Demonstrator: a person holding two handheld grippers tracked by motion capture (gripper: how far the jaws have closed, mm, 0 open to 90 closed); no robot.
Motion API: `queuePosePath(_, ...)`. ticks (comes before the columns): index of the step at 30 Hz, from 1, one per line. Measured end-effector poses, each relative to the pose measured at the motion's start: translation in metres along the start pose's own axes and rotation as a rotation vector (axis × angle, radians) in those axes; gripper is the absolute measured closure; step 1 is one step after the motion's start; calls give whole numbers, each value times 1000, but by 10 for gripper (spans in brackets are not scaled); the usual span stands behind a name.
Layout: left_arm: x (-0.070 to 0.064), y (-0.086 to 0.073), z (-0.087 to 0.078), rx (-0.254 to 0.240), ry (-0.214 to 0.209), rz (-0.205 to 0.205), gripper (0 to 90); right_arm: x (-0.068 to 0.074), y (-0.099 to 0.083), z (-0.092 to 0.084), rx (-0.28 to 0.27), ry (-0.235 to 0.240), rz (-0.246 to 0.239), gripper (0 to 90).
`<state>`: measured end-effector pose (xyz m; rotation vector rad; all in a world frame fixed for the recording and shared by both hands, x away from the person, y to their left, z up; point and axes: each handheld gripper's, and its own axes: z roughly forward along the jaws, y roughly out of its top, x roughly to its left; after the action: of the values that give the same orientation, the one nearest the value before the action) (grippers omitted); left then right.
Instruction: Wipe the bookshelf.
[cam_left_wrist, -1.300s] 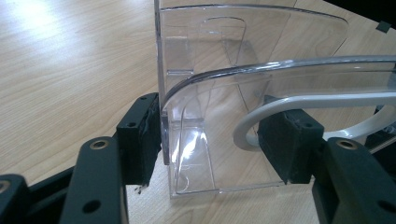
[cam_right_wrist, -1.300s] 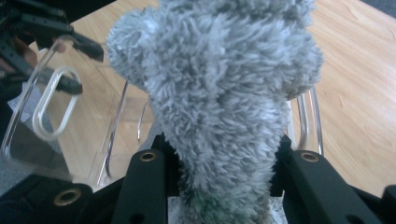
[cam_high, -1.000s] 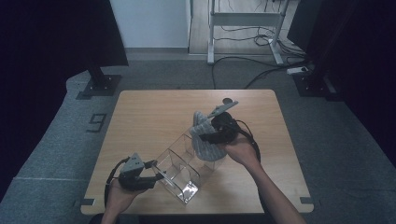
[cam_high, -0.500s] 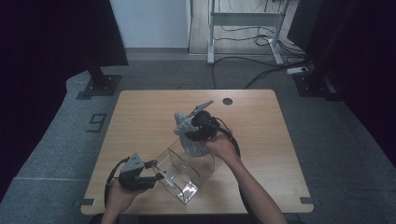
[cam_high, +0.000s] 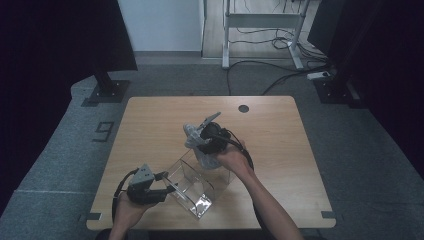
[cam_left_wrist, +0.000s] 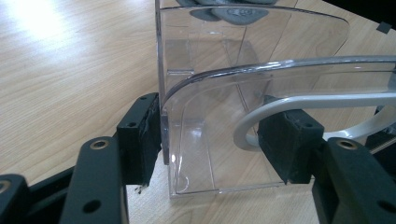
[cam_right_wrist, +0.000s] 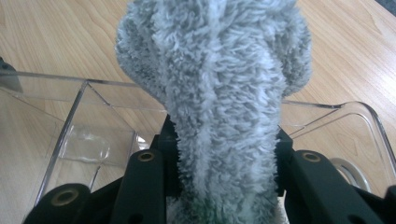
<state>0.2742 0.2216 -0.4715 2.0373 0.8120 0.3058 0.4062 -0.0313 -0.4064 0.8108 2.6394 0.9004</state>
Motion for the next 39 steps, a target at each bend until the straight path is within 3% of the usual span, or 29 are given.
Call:
queuePosePath(19,0,0,0,-1,1,-3,401,0,-24,-21,2,16,4,600)
queuePosePath(39,0,0,0,1,2,-2,401,-1,-66,-44,-32,43,35,593)
